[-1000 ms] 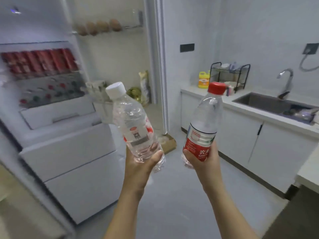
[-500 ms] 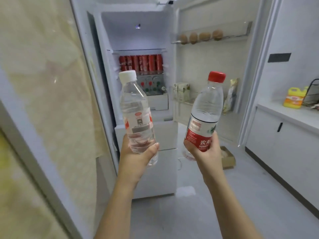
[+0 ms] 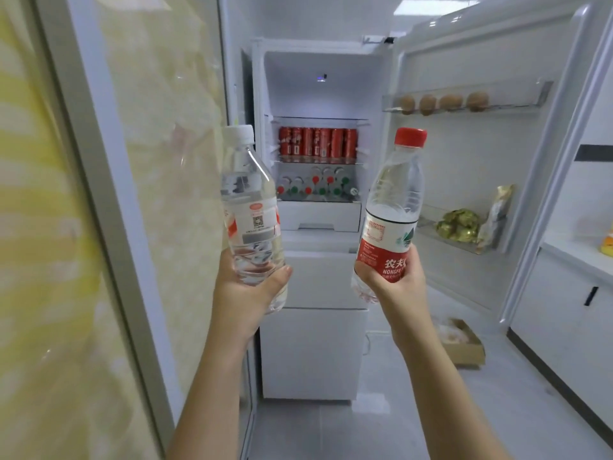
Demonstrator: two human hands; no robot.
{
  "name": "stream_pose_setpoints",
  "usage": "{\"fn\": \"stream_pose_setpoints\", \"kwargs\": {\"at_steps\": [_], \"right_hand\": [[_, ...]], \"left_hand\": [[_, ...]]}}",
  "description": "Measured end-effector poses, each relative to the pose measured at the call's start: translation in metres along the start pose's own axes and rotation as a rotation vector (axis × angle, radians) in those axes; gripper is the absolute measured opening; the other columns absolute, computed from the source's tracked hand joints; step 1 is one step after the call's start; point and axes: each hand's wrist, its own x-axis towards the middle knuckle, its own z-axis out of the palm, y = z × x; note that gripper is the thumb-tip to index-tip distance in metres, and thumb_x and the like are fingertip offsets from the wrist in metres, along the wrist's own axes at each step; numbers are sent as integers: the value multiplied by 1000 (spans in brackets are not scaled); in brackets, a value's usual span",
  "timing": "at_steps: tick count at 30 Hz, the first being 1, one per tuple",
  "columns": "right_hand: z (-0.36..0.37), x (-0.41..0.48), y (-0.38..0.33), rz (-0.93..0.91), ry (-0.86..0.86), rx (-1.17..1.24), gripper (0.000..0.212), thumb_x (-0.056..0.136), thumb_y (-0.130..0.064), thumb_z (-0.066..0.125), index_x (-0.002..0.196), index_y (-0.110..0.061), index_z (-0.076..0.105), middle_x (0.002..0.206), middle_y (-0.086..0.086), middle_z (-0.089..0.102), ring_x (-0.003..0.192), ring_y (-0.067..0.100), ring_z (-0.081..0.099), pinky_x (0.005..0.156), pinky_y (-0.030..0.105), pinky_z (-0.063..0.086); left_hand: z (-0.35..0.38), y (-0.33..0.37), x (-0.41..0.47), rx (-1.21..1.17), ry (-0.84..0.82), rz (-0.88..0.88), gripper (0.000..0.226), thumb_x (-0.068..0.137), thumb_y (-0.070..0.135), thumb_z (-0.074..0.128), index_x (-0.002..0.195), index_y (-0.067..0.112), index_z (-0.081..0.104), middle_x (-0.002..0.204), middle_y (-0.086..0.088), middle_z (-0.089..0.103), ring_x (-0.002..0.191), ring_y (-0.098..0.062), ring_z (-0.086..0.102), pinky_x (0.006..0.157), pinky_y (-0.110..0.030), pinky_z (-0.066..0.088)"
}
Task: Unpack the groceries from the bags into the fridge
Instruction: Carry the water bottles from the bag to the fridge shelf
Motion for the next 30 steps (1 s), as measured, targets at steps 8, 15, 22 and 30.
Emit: {"fn": "stream_pose_setpoints", "kwargs": {"at_steps": [8, 15, 22, 30], "right_hand": [[12, 4, -1, -8, -33, -7, 59, 62, -25, 80, 116, -33, 56, 98, -12, 70, 87, 7, 68, 66, 20, 54], [21, 1, 5, -7, -20, -11, 60, 62, -24, 79, 118, -30, 57, 98, -11, 70, 88, 8, 68, 67, 21, 55], [24, 0, 22, 35, -8, -20, 55, 63, -24, 78, 112, -36, 57, 98, -11, 69, 87, 8, 68, 66, 21, 54], [16, 23, 58, 84, 16, -51, 54, 65, -20, 77, 115, -29, 57, 96, -10, 70, 84, 8, 68, 63, 17, 53]], "left_hand": [[0, 3, 4, 8, -15, -36, 75, 47, 50, 84, 115, 30, 56, 102, 12, 71, 91, -8, 70, 77, -30, 54], [-5, -11, 6, 32, -53, -56, 71, 54, 40, 91, 115, 30, 56, 100, 15, 72, 89, -7, 70, 77, -29, 55], [-1, -34, 12, 66, -83, -100, 57, 66, 23, 89, 111, 31, 55, 97, 13, 71, 87, -6, 70, 74, -24, 53], [24, -58, 31, 51, -88, -146, 64, 62, 27, 88, 117, 31, 57, 101, 13, 72, 91, -5, 69, 83, -29, 54]]}}
